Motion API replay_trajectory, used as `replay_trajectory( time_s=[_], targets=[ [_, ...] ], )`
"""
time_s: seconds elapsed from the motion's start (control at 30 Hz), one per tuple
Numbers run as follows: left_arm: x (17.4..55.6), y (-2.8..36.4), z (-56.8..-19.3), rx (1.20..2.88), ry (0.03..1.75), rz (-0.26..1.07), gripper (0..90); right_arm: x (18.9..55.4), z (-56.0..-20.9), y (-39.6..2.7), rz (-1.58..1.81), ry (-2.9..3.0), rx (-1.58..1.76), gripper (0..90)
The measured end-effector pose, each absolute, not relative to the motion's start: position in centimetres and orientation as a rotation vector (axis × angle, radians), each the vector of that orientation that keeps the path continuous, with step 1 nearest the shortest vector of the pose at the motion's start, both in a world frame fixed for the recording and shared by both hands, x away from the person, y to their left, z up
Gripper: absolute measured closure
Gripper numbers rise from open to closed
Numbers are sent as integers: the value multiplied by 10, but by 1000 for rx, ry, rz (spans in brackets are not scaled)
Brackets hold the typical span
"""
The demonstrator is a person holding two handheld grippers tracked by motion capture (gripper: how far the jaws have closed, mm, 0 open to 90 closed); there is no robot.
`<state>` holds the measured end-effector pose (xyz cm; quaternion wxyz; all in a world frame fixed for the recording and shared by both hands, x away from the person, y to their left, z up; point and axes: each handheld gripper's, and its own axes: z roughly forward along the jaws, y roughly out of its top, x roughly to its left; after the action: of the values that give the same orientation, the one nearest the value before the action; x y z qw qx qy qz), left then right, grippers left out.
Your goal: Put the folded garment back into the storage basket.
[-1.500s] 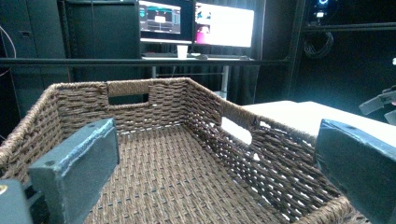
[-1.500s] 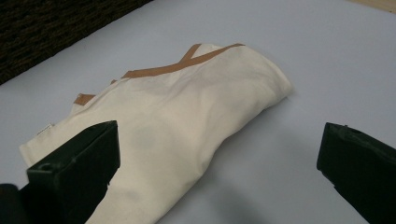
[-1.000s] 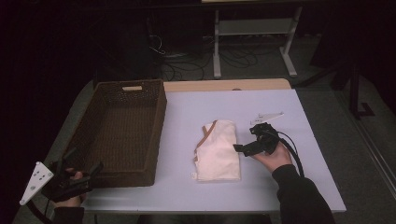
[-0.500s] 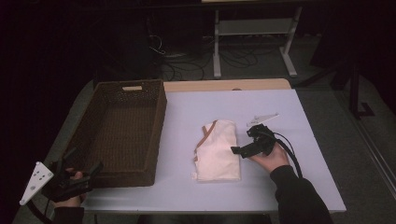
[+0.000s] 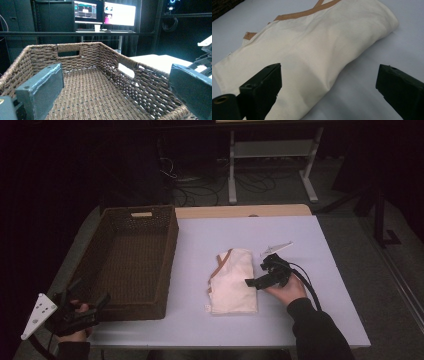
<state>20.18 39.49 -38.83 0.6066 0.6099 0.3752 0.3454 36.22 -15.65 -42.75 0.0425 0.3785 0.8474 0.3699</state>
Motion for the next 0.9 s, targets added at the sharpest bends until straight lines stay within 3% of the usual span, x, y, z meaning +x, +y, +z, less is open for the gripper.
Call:
replay_trajectory(
  time_s=[0.33, 0.53, 0.9],
  targets=[
    [202, 395, -388, 1409, 866, 797, 0, 368, -432, -155, 1065, 2610, 1212, 201],
    [202, 395, -388, 1412, 868, 800, 0, 371, -433, -151, 1076, 2648, 1211, 390],
    [202, 395, -389, 1408, 867, 797, 0, 373, -435, -146, 1042, 2612, 1265, 619]
  ],
)
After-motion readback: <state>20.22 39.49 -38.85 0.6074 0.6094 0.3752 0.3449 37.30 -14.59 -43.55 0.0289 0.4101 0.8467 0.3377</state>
